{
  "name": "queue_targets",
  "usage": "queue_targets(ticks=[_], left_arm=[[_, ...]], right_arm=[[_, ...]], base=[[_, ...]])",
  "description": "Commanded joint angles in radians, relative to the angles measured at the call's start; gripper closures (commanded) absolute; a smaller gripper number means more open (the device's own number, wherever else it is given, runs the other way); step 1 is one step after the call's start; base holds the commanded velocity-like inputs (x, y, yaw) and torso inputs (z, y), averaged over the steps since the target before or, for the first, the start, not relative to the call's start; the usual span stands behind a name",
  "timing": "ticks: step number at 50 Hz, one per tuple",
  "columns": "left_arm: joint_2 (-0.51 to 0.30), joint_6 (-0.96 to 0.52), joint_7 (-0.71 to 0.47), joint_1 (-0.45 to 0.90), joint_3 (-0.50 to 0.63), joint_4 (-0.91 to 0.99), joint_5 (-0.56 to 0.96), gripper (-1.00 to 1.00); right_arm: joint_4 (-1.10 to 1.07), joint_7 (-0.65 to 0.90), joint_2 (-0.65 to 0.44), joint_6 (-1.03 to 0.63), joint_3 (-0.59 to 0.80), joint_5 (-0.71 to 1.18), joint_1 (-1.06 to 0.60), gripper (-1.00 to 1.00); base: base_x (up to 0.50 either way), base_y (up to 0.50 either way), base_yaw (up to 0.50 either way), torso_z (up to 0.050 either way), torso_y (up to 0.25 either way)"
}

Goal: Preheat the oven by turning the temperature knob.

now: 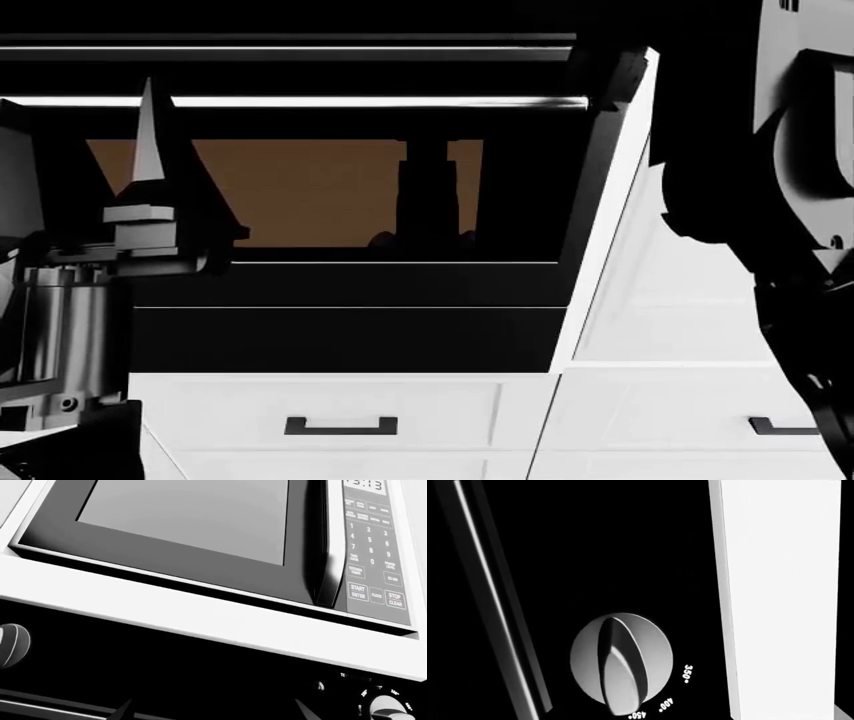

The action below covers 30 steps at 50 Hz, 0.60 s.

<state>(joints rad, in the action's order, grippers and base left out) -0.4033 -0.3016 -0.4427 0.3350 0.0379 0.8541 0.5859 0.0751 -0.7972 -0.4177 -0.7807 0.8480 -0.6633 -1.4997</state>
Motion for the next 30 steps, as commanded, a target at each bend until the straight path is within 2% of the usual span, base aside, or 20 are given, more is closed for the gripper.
queue_targets(ticks=[1, 10, 11, 30], left_arm=[[-0.004, 0.005, -0.003, 0.000, 0.002, -0.002, 0.002, -1.00], [-0.006, 0.007, -0.005, 0.000, 0.003, -0.003, 0.004, -1.00], [-0.007, 0.007, -0.006, 0.000, 0.004, -0.003, 0.004, -1.00], [-0.014, 0.007, -0.016, -0.001, 0.007, 0.004, 0.009, -1.00]], right_arm=[[0.016, 0.007, 0.004, 0.005, 0.000, 0.003, -0.005, -1.00], [0.021, 0.010, 0.011, 0.016, 0.000, 0.010, -0.008, -1.00], [0.021, 0.011, 0.011, 0.016, 0.000, 0.010, -0.008, 1.00], [0.006, 0.003, 0.005, 0.016, -0.002, 0.016, -0.005, 1.00]], base=[[0.00, 0.00, 0.00, 0.000, 0.000], [0.00, 0.00, 0.00, 0.000, 0.000], [0.00, 0.00, 0.00, 0.000, 0.000], [0.00, 0.00, 0.00, 0.000, 0.001]])
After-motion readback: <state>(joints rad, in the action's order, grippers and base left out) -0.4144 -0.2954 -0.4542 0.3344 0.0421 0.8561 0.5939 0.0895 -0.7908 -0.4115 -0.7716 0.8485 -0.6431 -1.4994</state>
